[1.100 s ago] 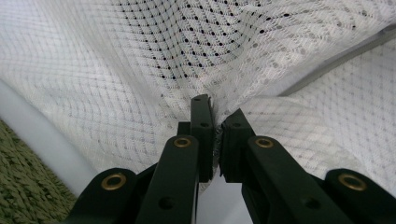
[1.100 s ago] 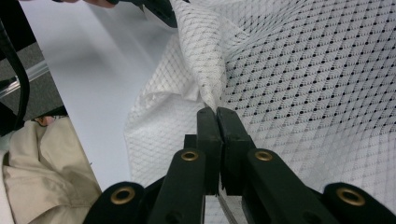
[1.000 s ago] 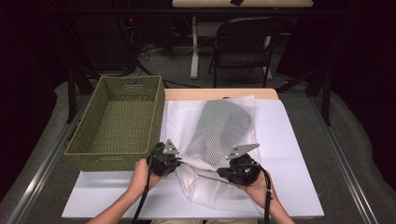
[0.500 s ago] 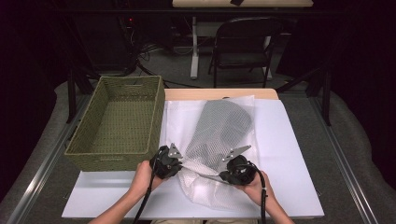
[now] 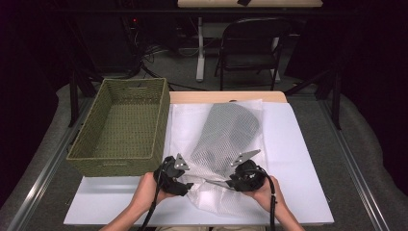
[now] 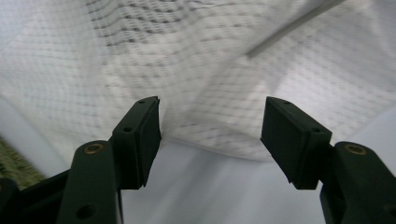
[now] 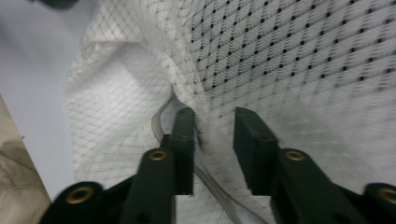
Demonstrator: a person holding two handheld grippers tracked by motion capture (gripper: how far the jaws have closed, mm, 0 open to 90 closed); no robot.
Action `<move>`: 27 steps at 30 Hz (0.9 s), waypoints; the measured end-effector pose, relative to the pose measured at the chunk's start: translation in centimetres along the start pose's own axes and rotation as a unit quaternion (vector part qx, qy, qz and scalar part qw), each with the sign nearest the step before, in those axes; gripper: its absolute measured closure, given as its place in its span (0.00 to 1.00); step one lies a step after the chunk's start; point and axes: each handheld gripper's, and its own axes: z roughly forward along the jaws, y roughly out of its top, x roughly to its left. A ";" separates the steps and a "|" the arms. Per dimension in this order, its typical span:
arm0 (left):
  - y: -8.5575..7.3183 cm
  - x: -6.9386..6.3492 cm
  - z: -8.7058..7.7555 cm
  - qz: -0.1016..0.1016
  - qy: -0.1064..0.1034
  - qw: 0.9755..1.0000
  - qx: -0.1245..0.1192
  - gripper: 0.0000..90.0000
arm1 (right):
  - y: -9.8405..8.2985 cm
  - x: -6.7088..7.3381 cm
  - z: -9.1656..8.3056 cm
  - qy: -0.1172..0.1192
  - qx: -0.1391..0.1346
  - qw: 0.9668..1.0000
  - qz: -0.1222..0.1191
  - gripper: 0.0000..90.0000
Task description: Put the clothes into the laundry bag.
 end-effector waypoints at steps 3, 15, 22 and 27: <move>0.2 -1.2 0.2 0.013 -0.008 1.000 -0.001 0.41 | 0.2 0.0 -0.8 -0.001 -0.007 1.000 0.008 0.62; 0.6 -3.2 3.6 0.040 0.015 0.999 0.015 0.49 | 0.1 -0.6 -1.7 0.009 -0.016 0.999 0.028 0.38; 0.5 -2.9 4.4 0.034 0.039 0.998 0.023 0.61 | 0.1 -0.6 -1.5 0.014 -0.019 0.999 0.031 0.38; 0.0 -2.1 4.2 0.016 0.034 0.999 0.013 0.74 | 0.1 -0.5 -1.5 0.017 -0.022 0.999 0.031 0.39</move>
